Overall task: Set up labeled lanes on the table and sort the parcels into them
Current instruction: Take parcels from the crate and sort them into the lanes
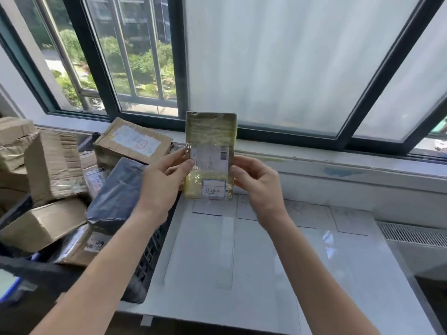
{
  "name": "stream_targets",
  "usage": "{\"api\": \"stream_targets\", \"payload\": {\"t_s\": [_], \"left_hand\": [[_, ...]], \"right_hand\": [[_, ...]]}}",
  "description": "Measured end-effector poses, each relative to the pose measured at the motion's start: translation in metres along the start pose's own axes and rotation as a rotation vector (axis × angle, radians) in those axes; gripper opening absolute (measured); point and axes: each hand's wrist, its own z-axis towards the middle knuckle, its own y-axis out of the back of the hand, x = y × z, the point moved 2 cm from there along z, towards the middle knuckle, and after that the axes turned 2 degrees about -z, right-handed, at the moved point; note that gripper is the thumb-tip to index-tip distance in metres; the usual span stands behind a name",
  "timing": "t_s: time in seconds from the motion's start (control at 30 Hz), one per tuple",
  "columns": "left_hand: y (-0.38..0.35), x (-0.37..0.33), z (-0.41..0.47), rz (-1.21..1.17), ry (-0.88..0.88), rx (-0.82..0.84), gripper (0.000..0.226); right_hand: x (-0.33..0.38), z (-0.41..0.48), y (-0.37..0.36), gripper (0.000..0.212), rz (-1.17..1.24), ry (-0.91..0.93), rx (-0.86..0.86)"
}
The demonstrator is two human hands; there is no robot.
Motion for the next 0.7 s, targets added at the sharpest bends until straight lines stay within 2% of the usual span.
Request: {"api": "stream_targets", "payload": {"t_s": [0.23,0.7], "left_hand": [[-0.021,0.054,-0.03,-0.001,0.111,0.071,0.031],[-0.031,0.117,-0.054,0.089,0.25,0.021,0.029]], "right_hand": [[-0.054,-0.038,0.032,0.021,0.011,-0.147,-0.076],[-0.11,-0.06,0.053,0.02,0.01,-0.344,-0.089]]}}
